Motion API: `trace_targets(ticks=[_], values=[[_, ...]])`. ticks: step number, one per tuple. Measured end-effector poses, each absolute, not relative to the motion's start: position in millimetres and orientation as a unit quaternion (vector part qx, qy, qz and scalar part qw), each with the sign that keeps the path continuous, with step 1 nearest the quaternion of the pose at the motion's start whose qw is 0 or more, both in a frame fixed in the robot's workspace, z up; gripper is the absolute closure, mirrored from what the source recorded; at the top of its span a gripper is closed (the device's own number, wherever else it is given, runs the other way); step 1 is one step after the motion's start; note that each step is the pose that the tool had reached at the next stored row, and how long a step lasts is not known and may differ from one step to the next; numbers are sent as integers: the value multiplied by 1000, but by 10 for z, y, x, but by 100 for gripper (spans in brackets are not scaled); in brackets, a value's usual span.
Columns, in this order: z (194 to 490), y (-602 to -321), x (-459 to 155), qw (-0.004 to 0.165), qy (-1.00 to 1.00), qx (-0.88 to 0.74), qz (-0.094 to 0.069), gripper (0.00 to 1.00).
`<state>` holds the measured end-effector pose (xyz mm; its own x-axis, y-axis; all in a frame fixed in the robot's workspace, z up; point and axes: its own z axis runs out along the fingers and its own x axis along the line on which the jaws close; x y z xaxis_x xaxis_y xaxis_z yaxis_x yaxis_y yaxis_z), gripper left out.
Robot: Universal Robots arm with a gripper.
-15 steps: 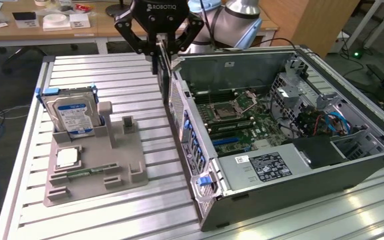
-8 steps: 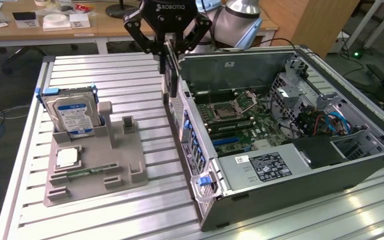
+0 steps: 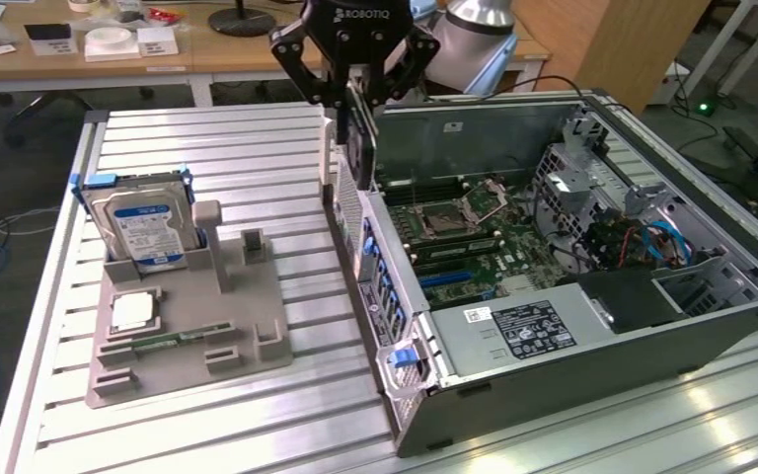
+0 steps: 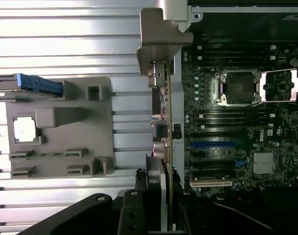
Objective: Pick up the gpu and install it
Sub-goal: 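Pick up the gpu and move the gpu toward the slot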
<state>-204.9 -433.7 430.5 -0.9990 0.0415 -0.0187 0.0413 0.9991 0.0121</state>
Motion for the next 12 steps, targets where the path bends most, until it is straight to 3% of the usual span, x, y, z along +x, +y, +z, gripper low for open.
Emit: trace_targets(ticks=[12], values=[[4305, -4337, -1796, 9, 1000, 21, 6, 72]])
